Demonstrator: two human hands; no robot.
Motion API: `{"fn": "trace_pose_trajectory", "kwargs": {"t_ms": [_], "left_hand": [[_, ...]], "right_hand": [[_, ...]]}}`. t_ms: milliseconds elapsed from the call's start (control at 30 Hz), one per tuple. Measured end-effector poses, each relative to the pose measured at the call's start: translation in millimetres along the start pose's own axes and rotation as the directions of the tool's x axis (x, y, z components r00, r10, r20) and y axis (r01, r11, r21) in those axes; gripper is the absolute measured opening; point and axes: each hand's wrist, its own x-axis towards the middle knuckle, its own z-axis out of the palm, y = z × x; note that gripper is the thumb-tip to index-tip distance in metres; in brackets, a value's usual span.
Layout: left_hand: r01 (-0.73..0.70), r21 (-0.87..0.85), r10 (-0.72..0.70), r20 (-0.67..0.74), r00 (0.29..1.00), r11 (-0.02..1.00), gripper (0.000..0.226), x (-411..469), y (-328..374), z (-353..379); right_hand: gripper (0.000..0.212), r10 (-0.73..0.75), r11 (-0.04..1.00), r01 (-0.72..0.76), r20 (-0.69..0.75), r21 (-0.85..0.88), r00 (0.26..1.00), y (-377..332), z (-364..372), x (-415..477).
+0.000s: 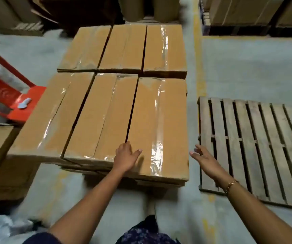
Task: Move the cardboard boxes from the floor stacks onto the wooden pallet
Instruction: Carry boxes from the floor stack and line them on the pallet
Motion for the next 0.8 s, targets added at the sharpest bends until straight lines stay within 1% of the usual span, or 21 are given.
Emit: {"fn": "trace_pose_trajectory", "kwargs": {"t_ms": [33,100,200,233,267,333,400,433,467,500,533,567,600,667,733,800], "left_hand": [[-0.010,-0.005,0.010,-0.016,1.000,1.000,0.074,6,-1,-1],[0.013,-0.014,-0.014,-0.041,0.999,1.000,0.072,17,-4,-2],[0.059,-0.076,-0.063,-0.057,0.996,0.995,0.071,30,-4,1],[0.067,-0.106,-0.073,-0.055,0.996,0.992,0.072,34,-4,3],[0.082,-0.143,-0.086,-0.021,0.996,0.986,0.076,38,-4,6],[0.164,-0.211,-0.152,0.074,0.986,0.964,0.090,44,-5,15],[0.269,-0.335,-0.238,0.133,0.962,0.903,0.095,51,-11,22],[0.318,-0.430,-0.280,0.152,0.948,0.845,0.094,55,-14,24],[0.350,-0.520,-0.306,0.172,0.936,0.779,0.088,58,-17,27],[0.364,-0.583,-0.313,0.191,0.930,0.726,0.078,60,-18,29],[0.350,-0.621,-0.297,0.191,0.936,0.702,0.065,62,-20,32],[0.330,-0.636,-0.274,0.189,0.943,0.697,0.058,63,-21,34],[0.307,-0.651,-0.246,0.185,0.951,0.694,0.059,63,-21,36],[0.296,-0.649,-0.221,0.197,0.955,0.701,0.069,61,-22,37],[0.279,-0.635,-0.208,0.186,0.960,0.720,0.079,61,-24,38],[0.265,-0.625,-0.208,0.165,0.964,0.734,0.082,59,-27,39]], "right_hand": [[0.066,0.022,1.000,-0.022,-0.012,0.016,1.000,0,6,9],[0.069,0.081,0.996,-0.080,-0.018,0.041,0.997,0,14,26],[0.072,0.176,0.978,-0.173,-0.020,0.113,0.984,3,26,47],[0.070,0.199,0.971,-0.195,-0.015,0.138,0.980,5,30,53],[0.066,0.215,0.965,-0.212,-0.002,0.156,0.977,7,33,58],[0.056,0.233,0.957,-0.231,0.012,0.174,0.972,12,39,65],[0.052,0.242,0.947,-0.237,0.000,0.218,0.970,17,43,67],[0.052,0.246,0.941,-0.236,-0.009,0.242,0.969,20,45,68],[0.053,0.247,0.937,-0.236,-0.012,0.258,0.969,22,47,67],[0.055,0.248,0.931,-0.234,-0.015,0.280,0.969,25,49,67],[0.060,0.246,0.926,-0.229,-0.019,0.301,0.969,29,51,65],[0.066,0.249,0.918,-0.228,-0.024,0.324,0.968,33,53,64],[0.072,0.254,0.911,-0.230,-0.025,0.341,0.967,36,55,62],[0.076,0.256,0.901,-0.228,-0.027,0.369,0.966,41,57,61],[0.072,0.255,0.901,-0.225,-0.032,0.370,0.966,41,59,61],[0.066,0.254,0.898,-0.221,-0.040,0.379,0.966,41,59,61]]}}
